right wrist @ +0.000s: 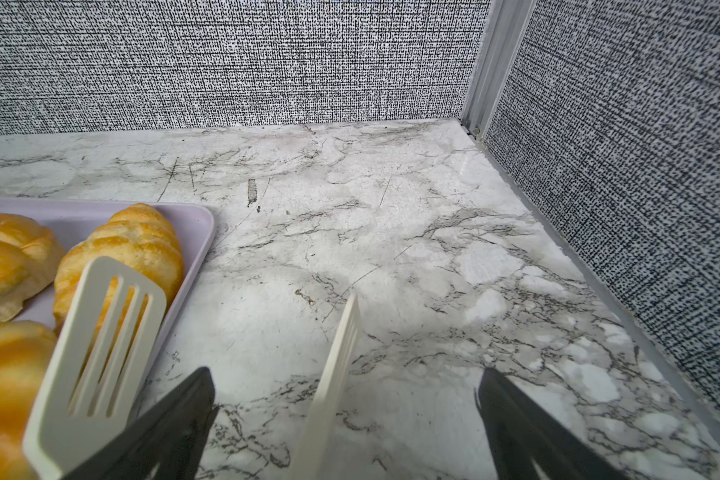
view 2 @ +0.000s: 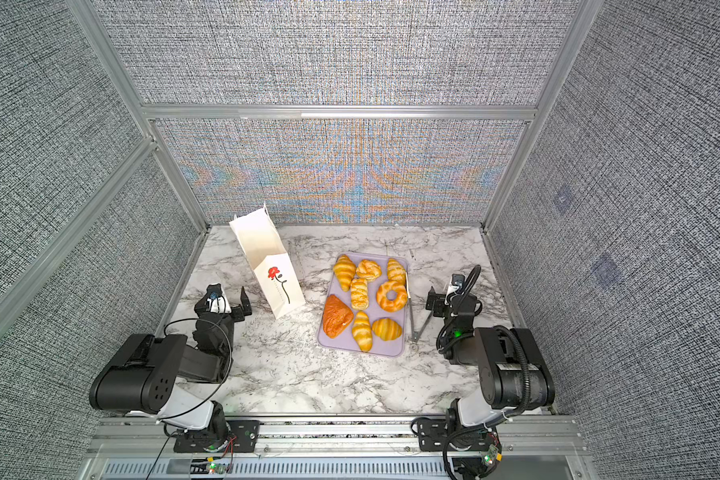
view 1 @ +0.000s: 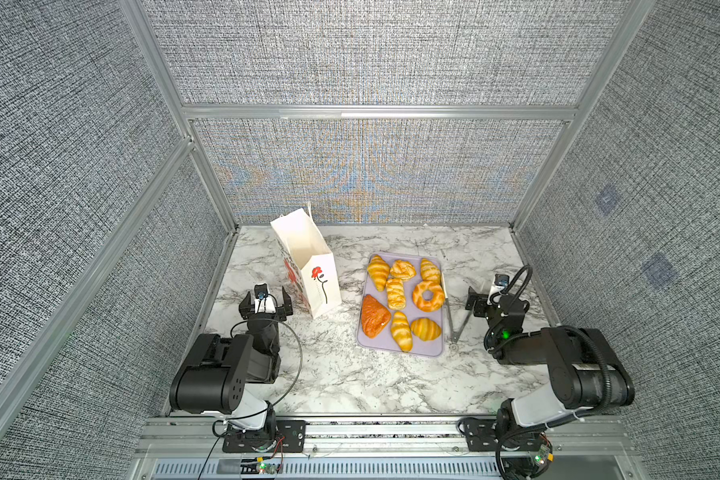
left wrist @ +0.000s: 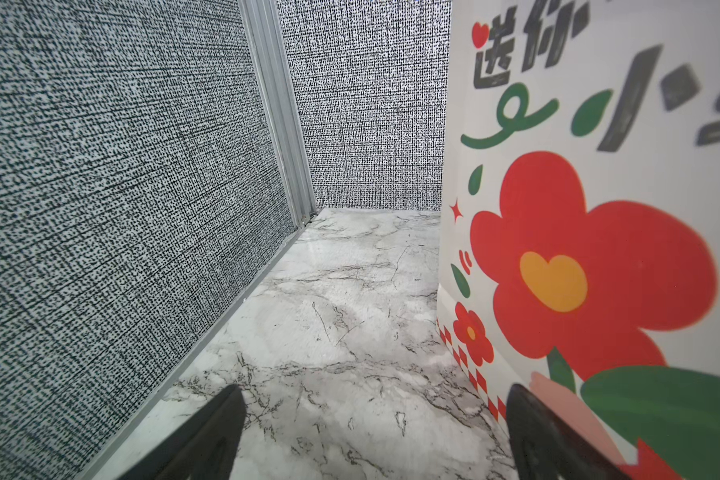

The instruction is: Place the fake bread into the paper bag

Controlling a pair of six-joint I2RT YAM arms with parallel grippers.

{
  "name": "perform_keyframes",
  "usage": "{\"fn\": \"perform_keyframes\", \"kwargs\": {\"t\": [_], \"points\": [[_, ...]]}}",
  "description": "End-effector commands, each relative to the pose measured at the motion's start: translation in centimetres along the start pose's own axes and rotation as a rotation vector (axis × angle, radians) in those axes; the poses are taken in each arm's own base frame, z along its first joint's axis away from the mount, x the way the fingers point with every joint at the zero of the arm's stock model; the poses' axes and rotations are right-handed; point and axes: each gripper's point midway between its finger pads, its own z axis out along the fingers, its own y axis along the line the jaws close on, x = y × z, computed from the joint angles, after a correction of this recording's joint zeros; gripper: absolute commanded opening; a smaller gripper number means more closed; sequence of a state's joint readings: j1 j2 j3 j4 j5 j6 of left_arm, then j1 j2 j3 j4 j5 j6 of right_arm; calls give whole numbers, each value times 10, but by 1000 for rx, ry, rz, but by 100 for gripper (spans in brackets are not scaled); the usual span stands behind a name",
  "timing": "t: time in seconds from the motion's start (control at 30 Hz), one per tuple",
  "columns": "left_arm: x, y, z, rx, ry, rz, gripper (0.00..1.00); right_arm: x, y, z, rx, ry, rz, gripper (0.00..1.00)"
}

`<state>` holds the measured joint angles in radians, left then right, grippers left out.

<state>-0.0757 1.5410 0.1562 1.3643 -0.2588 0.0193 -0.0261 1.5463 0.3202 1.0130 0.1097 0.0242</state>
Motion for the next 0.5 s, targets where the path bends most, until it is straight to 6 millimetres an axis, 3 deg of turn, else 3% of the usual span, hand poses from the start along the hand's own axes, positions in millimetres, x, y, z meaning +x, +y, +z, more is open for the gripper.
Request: {"fn": "perform_keyframes", "kwargs": {"t": [0.0, 0.13, 0.27, 0.47], "points": [[-4, -1, 1, 6, -16, -11, 99, -3, 1, 0, -6, -8, 9, 100], [-8, 2, 0, -8, -23, -15, 99, -5, -1, 0, 5, -16, 18, 99], [-24, 10, 1, -52, 2, -27, 99, -17, -12, -10, 61, -29, 44, 99], [-72, 30, -2, -155, 77, -123, 99, -39, -15, -22, 81, 86, 125, 99]]}}
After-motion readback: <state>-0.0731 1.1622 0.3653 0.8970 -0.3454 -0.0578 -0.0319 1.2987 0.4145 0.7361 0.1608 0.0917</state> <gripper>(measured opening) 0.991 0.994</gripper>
